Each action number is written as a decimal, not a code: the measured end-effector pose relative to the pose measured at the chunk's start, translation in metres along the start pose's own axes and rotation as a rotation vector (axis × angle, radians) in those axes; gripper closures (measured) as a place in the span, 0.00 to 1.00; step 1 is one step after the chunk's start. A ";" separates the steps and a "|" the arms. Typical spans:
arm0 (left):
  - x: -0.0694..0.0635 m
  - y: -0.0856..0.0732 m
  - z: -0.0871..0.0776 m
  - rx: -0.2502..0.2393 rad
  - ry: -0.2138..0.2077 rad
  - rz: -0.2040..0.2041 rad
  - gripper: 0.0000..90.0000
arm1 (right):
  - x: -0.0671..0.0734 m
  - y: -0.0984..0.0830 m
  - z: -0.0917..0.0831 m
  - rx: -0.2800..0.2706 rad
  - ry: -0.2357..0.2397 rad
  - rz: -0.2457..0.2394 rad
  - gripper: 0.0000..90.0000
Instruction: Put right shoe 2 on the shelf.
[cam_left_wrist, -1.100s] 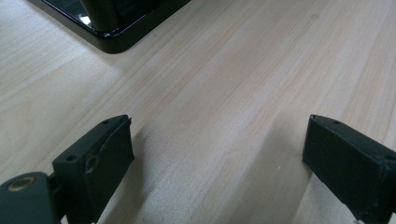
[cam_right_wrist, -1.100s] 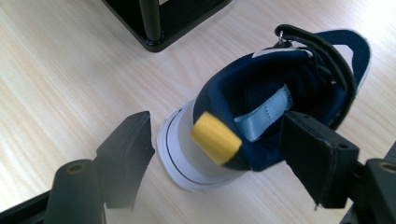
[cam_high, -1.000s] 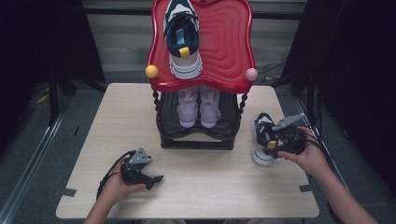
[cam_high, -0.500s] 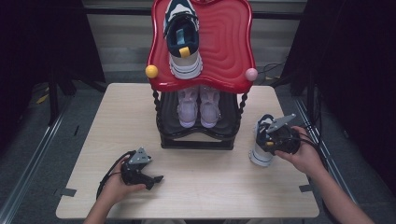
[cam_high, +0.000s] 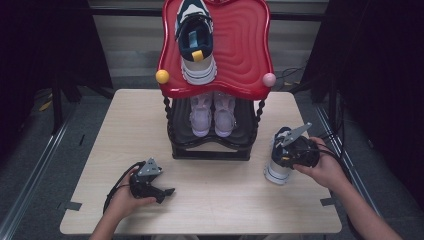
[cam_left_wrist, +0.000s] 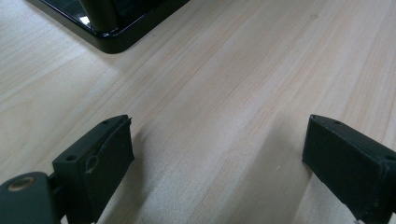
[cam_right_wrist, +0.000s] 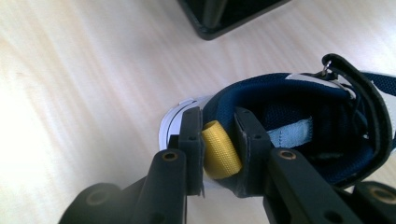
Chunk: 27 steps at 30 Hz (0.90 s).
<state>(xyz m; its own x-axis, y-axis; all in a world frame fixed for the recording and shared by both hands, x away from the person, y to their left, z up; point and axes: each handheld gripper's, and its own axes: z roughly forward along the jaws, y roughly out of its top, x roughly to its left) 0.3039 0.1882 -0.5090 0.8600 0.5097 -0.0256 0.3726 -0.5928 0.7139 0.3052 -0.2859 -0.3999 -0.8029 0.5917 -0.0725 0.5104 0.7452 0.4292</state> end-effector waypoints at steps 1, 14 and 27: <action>0.000 0.000 0.000 0.001 0.000 -0.002 0.09 | 0.002 0.001 -0.001 0.007 0.014 0.009 0.84; -0.001 0.000 0.000 -0.003 -0.001 -0.007 0.09 | 0.001 0.012 0.000 0.111 0.073 -0.008 0.75; -0.001 0.000 0.000 -0.003 -0.001 -0.007 0.09 | 0.005 0.013 0.010 0.197 0.079 -0.027 0.68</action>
<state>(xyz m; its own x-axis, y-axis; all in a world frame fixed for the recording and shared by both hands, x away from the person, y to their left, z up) 0.3030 0.1880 -0.5091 0.8574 0.5137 -0.0313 0.3780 -0.5874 0.7156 0.3109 -0.2705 -0.4039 -0.8345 0.5509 -0.0074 0.5329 0.8106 0.2428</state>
